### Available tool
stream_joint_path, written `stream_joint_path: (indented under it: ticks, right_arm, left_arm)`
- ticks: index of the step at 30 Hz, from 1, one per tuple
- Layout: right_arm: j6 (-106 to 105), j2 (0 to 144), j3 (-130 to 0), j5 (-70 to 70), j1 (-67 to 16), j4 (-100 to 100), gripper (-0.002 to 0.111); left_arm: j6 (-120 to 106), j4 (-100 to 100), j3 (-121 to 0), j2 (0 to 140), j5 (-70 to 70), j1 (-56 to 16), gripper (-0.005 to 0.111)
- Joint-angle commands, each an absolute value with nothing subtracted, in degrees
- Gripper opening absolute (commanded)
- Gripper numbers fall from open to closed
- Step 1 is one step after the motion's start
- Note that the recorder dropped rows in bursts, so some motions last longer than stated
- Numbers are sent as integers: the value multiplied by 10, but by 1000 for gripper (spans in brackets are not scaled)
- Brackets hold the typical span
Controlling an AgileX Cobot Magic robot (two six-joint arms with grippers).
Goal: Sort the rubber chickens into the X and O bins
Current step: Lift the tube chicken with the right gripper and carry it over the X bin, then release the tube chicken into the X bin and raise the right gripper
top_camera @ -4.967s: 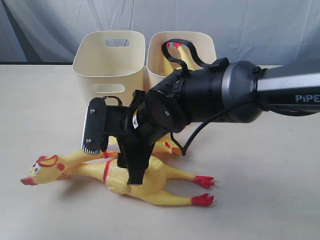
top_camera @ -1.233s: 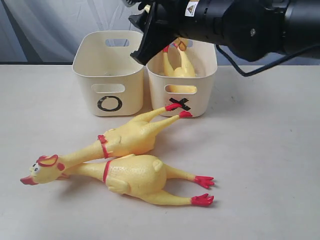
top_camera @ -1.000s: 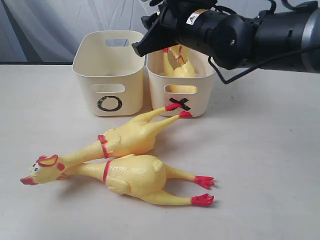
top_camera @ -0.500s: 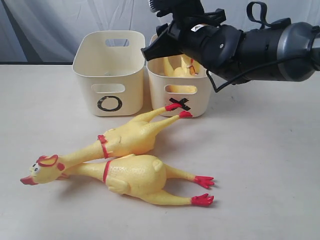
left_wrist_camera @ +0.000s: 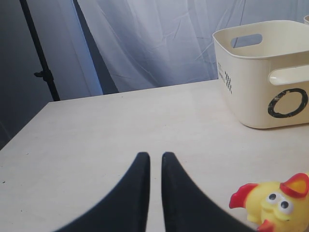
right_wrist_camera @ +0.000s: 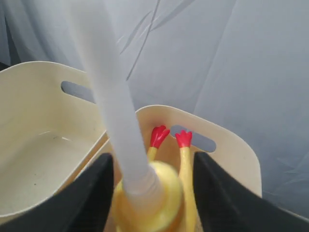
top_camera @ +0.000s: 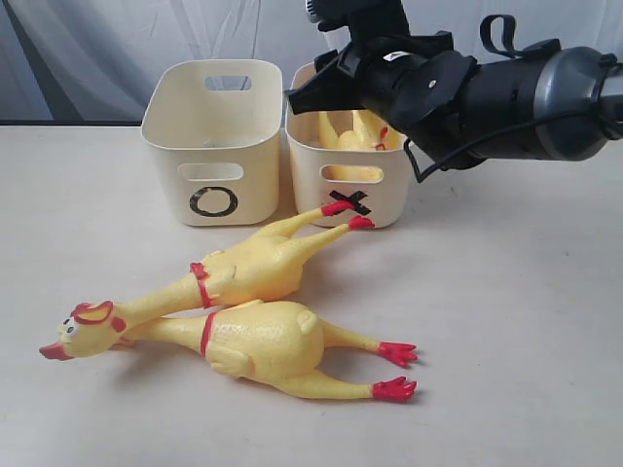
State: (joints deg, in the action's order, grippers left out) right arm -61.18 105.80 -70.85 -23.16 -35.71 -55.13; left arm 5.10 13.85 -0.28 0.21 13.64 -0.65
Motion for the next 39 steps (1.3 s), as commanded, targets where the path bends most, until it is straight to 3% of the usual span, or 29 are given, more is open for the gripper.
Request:
stream_joint_path:
  ticks: [1, 25, 31, 35, 39]
  right_arm:
    - [-620, 1057, -711, -259, -354, -572, 61]
    - [-626, 973, -711, -256, -354, -574, 60]
    - [-731, 923, -711, -269, -354, -647, 58]
    - [-907, 888, -711, -357, -354, -806, 42]
    - [-1038, 861, -711, -471, -354, -911, 4]
  left_arm:
    - [51, 142, 0, 0, 133, -6, 10]
    - [51, 142, 0, 0, 133, -6, 10]
    - [51, 142, 0, 0, 133, -6, 10]
    - [51, 142, 0, 0, 133, -6, 10]
    - [51, 142, 0, 0, 133, -6, 10]
